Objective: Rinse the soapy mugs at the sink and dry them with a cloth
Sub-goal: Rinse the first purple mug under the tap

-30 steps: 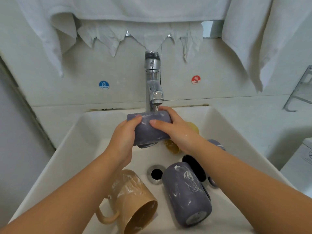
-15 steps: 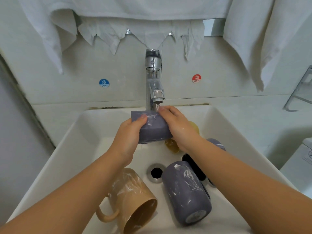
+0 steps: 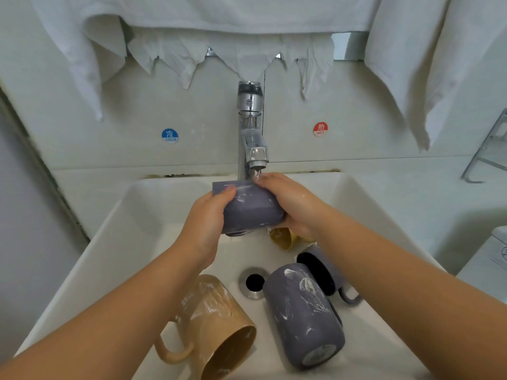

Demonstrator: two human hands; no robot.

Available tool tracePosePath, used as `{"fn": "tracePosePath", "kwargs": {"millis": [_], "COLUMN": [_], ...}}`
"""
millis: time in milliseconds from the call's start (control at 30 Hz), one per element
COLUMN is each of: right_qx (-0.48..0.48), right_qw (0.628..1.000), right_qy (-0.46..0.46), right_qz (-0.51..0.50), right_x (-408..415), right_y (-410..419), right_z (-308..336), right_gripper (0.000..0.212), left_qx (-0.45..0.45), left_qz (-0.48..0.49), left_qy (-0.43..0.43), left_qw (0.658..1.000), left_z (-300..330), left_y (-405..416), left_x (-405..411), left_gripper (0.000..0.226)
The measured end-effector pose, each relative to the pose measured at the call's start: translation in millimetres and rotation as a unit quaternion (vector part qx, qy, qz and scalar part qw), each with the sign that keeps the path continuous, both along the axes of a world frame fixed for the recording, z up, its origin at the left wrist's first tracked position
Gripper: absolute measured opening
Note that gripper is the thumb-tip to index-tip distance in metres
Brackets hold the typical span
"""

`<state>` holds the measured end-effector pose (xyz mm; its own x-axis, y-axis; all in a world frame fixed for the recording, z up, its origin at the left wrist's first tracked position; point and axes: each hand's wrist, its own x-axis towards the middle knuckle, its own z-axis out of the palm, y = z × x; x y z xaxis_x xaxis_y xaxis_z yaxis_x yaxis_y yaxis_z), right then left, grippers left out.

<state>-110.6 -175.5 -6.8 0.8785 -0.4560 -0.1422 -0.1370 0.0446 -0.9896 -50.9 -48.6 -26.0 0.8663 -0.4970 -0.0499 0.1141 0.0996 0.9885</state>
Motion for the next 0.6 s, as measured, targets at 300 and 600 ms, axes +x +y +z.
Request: {"fn": "tracePosePath", "kwargs": {"millis": [300, 600], "right_qx": [-0.043, -0.217], "right_qw": [0.997, 0.970], "right_qy": [-0.001, -0.018], "right_qz": [-0.071, -0.108], "right_x": [1.8, 1.2], "right_y": [6.9, 12.0], "right_z": [-10.0, -18.3], "right_gripper": [0.019, 0.042], "left_qx": [0.020, 0.016], "left_qz": [-0.001, 0.018], "left_qy": [-0.018, 0.018], "left_qw": [1.000, 1.000], "left_z": [-5.4, -3.7], "left_y": [-3.3, -8.9], "left_x": [-0.6, -6.1], "left_gripper": [0.022, 0.027]}}
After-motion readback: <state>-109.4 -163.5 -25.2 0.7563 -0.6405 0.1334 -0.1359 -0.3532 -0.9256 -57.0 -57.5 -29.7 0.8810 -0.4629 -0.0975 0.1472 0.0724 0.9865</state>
